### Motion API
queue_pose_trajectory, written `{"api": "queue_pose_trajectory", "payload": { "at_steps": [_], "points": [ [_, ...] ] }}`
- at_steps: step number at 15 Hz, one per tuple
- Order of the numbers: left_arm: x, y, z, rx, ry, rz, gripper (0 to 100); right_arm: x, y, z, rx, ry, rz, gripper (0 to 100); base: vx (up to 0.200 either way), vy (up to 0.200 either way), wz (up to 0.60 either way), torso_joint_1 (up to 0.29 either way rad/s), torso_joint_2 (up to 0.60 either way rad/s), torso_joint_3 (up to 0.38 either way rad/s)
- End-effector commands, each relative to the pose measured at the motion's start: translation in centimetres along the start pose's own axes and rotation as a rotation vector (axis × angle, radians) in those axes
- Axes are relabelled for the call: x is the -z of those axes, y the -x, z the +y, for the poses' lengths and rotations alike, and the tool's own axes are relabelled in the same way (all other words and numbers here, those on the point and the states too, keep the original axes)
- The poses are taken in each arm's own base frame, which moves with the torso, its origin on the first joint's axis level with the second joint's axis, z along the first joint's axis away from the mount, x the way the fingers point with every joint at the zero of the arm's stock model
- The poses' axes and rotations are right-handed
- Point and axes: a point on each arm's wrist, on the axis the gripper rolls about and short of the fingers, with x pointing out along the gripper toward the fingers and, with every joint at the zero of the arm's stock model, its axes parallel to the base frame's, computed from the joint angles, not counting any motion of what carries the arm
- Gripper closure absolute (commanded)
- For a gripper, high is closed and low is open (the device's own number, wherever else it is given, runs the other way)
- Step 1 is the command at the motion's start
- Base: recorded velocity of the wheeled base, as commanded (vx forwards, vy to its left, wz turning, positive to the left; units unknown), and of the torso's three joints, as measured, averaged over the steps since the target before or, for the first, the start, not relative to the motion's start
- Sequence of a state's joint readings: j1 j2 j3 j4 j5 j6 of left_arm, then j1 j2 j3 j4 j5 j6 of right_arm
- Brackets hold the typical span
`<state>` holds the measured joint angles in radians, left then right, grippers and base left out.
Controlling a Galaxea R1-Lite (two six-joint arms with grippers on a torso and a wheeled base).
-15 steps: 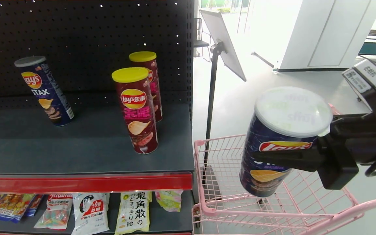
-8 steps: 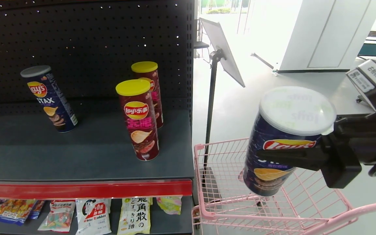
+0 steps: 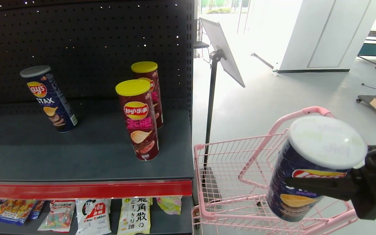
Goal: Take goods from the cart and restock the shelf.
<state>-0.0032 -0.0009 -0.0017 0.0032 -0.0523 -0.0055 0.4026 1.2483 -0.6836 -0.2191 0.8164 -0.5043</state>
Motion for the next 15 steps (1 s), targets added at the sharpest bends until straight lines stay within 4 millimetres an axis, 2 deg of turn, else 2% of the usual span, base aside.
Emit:
{"api": "queue_pose_trajectory", "payload": {
  "at_steps": [1,6,9,15],
  "points": [
    [0.0,0.0,0.0,0.0,0.001,0.001,0,0.0,0.9,1.5,0.02,0.023,-0.001,100,0.0,0.0,0.0,0.0,0.0,0.0],
    [0.0,0.0,0.0,0.0,0.007,0.001,0,-1.1,-0.2,2.4,0.052,0.055,0.024,100,0.0,0.0,0.0,0.0,0.0,0.0],
    [0.0,0.0,0.0,0.0,0.014,0.001,0,-2.4,-0.8,2.3,0.065,0.063,0.005,100,0.0,0.2,0.0,0.004,0.0,0.004],
    [0.0,0.0,0.0,0.001,0.013,0.001,0,-3.6,-0.9,2.2,0.059,0.084,-0.027,100,0.0,0.2,0.0,0.006,0.0,0.004]
  ]
}}
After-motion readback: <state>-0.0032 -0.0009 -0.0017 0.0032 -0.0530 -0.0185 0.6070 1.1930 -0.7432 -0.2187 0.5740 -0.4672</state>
